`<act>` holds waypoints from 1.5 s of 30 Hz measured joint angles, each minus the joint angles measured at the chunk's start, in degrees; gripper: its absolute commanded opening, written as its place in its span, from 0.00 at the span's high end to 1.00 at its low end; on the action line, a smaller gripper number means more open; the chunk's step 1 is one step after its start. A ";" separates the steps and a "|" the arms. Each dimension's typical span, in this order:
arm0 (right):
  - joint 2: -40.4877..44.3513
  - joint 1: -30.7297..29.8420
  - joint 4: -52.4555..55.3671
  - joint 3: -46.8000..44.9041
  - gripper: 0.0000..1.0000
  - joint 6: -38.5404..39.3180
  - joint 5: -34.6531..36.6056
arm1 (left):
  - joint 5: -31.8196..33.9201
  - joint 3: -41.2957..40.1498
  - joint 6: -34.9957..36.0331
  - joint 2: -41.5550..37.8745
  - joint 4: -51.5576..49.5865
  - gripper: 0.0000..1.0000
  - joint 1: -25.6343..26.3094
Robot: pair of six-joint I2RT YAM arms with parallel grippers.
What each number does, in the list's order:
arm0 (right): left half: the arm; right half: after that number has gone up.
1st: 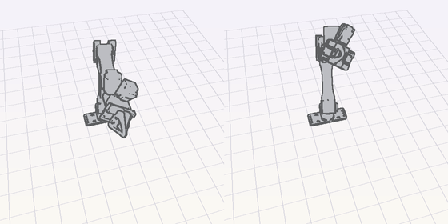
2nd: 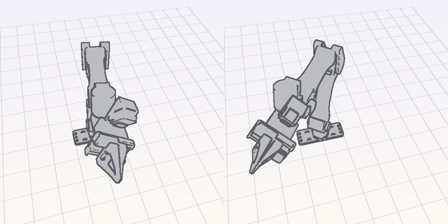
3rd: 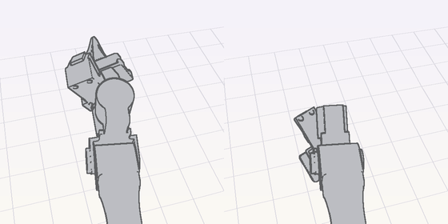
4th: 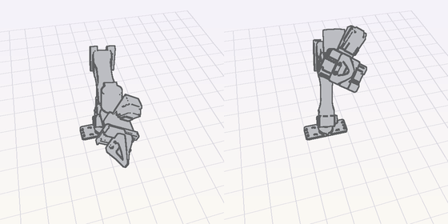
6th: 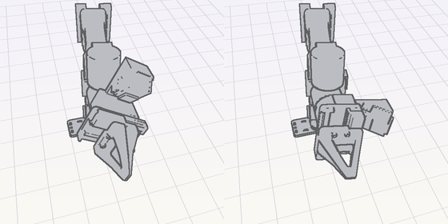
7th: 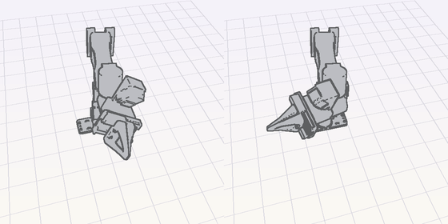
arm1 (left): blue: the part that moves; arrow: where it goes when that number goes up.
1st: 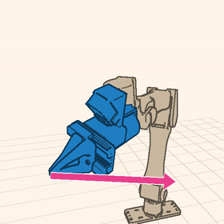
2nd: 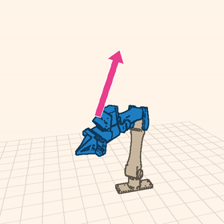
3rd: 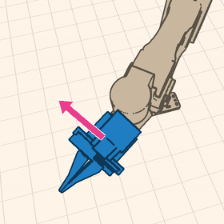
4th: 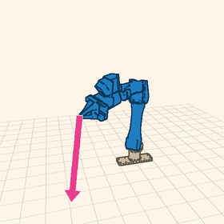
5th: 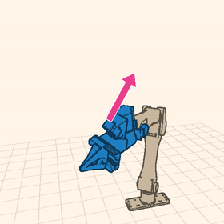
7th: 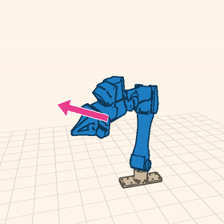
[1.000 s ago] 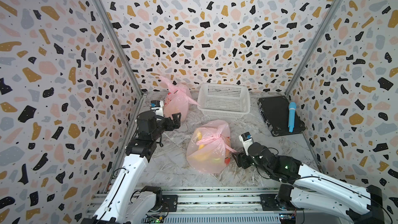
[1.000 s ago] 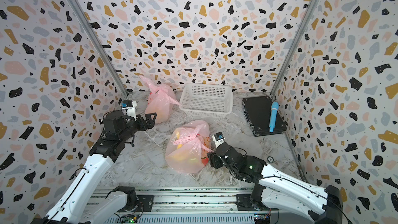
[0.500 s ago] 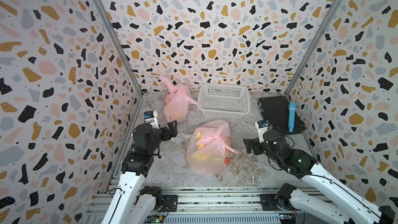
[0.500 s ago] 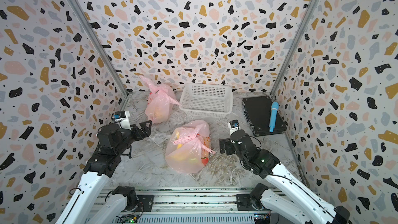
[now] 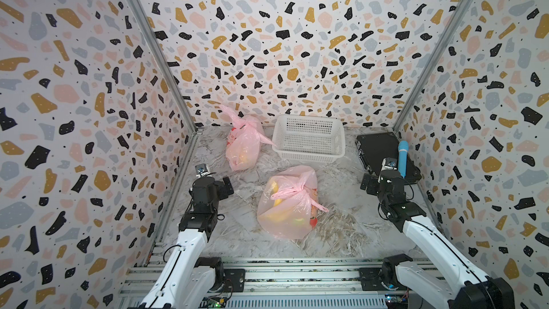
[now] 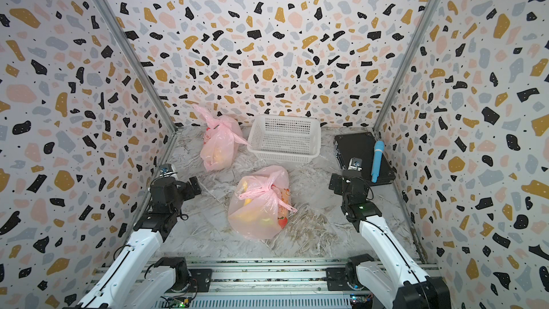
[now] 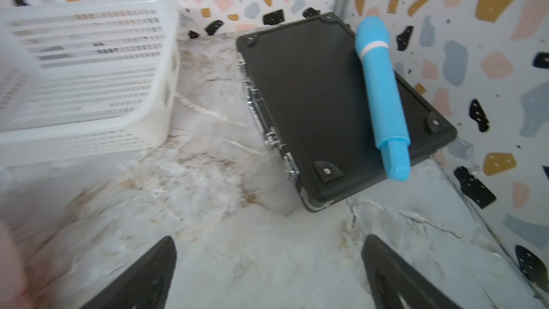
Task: Place the banana into a plastic bag & tie a knot
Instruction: Reset both arms
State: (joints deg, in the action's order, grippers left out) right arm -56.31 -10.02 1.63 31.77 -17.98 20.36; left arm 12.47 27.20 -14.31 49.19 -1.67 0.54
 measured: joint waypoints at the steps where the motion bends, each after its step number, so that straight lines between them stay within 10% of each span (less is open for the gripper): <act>1: -1.40 1.53 -2.62 -1.31 0.00 -0.02 0.22 | -0.22 -1.05 0.87 1.25 1.86 0.01 -0.59; 23: -14.29 11.58 -33.44 -8.72 0.00 2.89 -2.10 | -8.20 -9.11 9.09 31.43 45.86 0.01 -1.92; 45: -15.89 9.09 -45.88 -18.18 0.00 9.49 -5.27 | -14.60 -9.68 12.09 32.57 47.60 0.01 -1.92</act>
State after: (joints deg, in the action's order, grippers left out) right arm -72.20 -0.93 -44.25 13.58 -8.49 15.09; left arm -2.13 17.52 -2.22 81.76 45.93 -1.39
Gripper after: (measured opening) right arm 0.996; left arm 0.993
